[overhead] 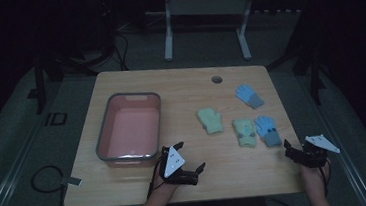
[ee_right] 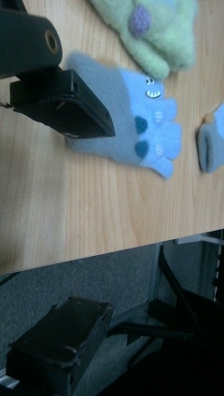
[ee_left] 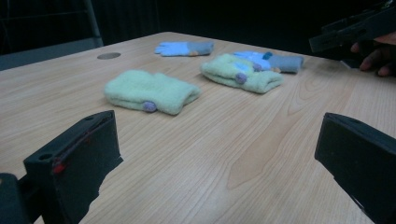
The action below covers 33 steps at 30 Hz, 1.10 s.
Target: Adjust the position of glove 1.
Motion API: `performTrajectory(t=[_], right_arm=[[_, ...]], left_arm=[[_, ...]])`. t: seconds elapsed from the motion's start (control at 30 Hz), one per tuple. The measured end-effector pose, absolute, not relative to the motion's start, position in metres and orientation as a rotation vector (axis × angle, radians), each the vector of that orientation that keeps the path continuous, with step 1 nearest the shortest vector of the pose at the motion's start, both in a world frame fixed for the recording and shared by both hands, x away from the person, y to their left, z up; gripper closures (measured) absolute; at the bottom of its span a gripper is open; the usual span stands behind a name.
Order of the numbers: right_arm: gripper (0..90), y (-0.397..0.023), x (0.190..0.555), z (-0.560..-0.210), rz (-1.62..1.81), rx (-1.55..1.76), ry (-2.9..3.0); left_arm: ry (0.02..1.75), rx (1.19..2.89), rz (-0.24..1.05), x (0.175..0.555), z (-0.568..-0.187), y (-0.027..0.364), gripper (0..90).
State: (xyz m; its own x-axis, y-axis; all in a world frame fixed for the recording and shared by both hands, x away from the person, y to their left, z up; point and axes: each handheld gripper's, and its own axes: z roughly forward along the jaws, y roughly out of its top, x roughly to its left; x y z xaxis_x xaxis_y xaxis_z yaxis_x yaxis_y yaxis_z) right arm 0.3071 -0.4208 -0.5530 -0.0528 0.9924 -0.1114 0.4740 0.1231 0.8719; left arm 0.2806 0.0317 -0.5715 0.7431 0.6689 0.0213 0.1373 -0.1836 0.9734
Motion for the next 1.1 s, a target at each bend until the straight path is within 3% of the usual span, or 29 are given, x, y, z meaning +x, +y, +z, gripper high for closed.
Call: performTrajectory(t=[0.6,1.1], right_arm=[[13.8,-0.417,0.309,-0.548,0.806,1.517,1.706],[10.8,-0.397,0.318,-0.503,0.919,1.516,1.745]], left_arm=[[0.650,1.709,0.543,0.280,-0.572,0.032,0.2],[0.643,1.709,0.552,0.279,-0.572,0.031,0.2]])
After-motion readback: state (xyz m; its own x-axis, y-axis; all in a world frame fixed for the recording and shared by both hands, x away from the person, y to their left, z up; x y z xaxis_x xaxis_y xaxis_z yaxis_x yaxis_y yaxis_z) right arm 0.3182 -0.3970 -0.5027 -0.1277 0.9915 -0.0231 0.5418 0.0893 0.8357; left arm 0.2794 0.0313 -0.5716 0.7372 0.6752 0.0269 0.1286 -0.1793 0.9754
